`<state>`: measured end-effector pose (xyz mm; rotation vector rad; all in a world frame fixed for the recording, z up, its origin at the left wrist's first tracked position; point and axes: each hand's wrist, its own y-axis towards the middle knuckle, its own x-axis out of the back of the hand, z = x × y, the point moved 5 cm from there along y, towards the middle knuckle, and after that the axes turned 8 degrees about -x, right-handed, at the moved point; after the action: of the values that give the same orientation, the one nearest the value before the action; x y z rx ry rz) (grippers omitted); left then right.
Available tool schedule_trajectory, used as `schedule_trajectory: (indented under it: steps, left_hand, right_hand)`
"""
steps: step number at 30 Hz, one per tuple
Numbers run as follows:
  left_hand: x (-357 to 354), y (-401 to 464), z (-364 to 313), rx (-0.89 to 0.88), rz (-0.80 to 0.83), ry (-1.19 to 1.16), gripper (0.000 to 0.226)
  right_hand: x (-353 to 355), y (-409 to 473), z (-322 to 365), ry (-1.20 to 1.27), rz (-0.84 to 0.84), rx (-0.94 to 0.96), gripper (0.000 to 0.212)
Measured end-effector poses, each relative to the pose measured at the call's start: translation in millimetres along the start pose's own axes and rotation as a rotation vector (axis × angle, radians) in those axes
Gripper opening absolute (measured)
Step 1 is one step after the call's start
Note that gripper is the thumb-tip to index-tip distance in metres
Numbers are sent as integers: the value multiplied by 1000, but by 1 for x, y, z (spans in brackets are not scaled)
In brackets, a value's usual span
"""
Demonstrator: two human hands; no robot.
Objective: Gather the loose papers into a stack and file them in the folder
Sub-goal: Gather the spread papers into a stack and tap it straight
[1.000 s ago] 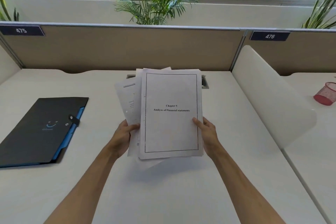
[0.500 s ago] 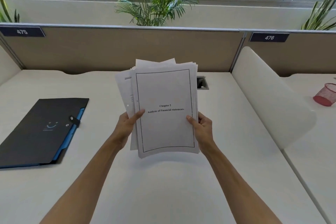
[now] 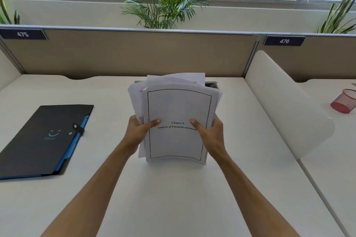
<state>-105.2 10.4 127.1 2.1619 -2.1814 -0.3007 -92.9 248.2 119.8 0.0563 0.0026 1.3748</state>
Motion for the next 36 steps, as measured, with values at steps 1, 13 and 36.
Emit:
schedule_trajectory:
  steps: [1,13,36]
  left_hand:
    - [-1,0,-2,-2,12,10,33]
    - [-20,16,-40,-55,80,22,38]
    - [-18,16,-22,-42,4,-20,15]
  right_hand:
    - [0,1,5,-3,4,17,36]
    - [7,6,70,125,-68,144,19]
    - [8,8,54,18,57,39,14]
